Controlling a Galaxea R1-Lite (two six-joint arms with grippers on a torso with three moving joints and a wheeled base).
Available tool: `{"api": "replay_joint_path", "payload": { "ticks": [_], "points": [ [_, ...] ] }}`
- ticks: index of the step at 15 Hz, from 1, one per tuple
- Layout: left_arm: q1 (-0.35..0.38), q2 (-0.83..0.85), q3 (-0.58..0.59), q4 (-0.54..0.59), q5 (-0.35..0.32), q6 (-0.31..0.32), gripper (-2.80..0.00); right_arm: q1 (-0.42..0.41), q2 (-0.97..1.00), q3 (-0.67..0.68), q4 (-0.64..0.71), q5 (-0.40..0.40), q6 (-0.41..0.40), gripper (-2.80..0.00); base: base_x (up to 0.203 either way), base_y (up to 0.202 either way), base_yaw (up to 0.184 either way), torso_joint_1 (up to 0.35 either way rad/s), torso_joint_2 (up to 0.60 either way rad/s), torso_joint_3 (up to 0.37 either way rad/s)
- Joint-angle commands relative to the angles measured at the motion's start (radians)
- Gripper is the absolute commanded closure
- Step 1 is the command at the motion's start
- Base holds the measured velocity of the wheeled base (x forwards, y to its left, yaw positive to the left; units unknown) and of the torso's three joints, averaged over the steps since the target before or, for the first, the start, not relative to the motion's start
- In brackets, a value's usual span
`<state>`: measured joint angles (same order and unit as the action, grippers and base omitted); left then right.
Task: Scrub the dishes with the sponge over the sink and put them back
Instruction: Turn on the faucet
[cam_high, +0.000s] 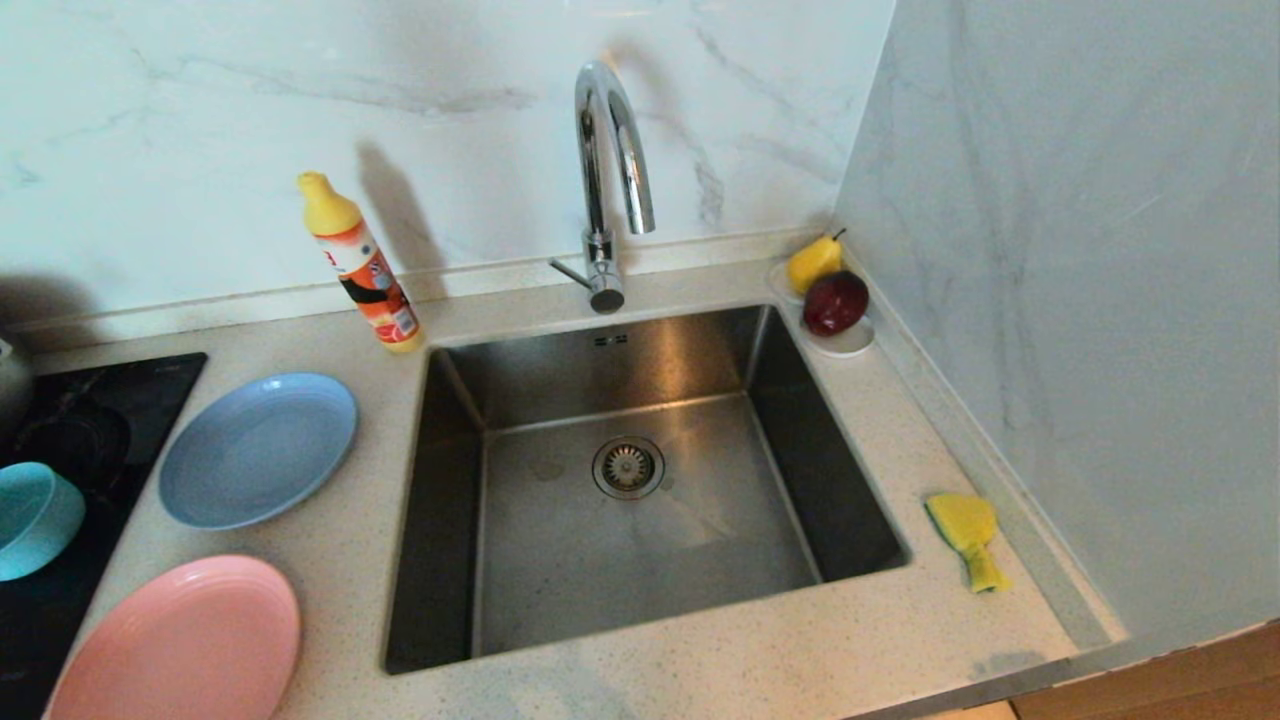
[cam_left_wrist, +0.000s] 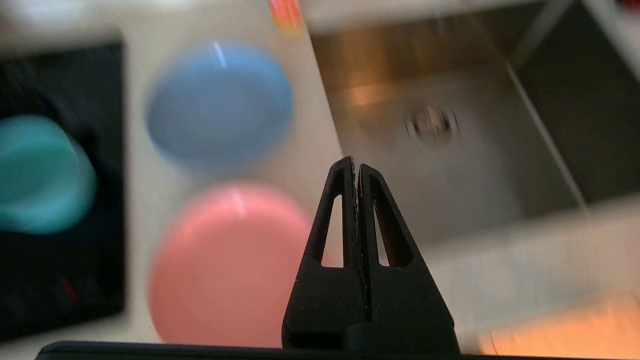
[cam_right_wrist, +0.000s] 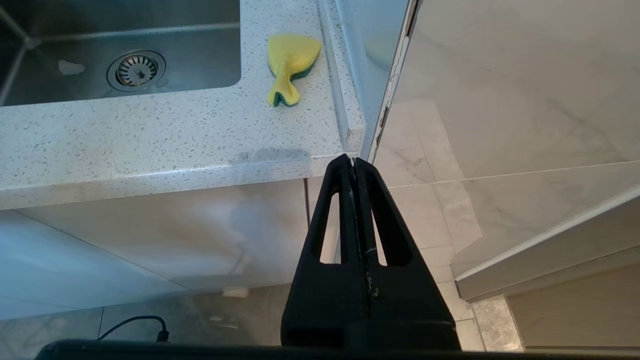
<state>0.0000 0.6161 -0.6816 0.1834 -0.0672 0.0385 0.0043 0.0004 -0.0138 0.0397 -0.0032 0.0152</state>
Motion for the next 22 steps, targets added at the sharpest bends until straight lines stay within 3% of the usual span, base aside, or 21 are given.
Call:
{"api": "replay_joint_path", "payload": {
  "ticks": [1,5,7,11,12,14,16,22],
  "points": [
    [0.008,-0.33,0.269,0.009,-0.027,0.003,0.0,0.0,-0.002,0.0,0.0,0.0,0.0,0.0,0.0,0.0,0.0,0.0,0.0,0.0],
    [0.011,-0.595,0.578,-0.01,-0.033,0.009,0.0,0.0,-0.002,0.0,0.0,0.0,0.0,0.0,0.0,0.0,0.0,0.0,0.0,0.0],
    [0.012,-0.614,0.629,-0.039,0.077,0.001,0.0,0.0,-0.002,0.0,0.0,0.0,0.0,0.0,0.0,0.0,0.0,0.0,0.0,0.0],
    [0.012,-0.615,0.642,-0.059,0.073,0.01,0.0,0.0,-0.002,0.0,0.0,0.0,0.0,0.0,0.0,0.0,0.0,0.0,0.0,0.0],
    [0.012,-0.614,0.652,-0.084,0.071,0.032,0.0,0.0,-0.002,0.0,0.0,0.0,0.0,0.0,0.0,0.0,0.0,0.0,0.0,0.0],
    [0.012,-0.616,0.683,-0.173,0.032,0.133,0.0,0.0,-0.002,0.0,0.0,0.0,0.0,0.0,0.0,0.0,0.0,0.0,0.0,0.0],
    [0.012,-0.615,0.671,-0.126,0.021,0.123,0.0,0.0,-0.001,0.0,0.0,0.0,0.0,0.0,0.0,0.0,0.0,0.0,0.0,0.0],
    [0.012,-0.615,0.672,-0.131,0.029,0.072,0.0,0.0,-0.002,0.0,0.0,0.0,0.0,0.0,0.0,0.0,0.0,0.0,0.0,0.0]
  ]
}}
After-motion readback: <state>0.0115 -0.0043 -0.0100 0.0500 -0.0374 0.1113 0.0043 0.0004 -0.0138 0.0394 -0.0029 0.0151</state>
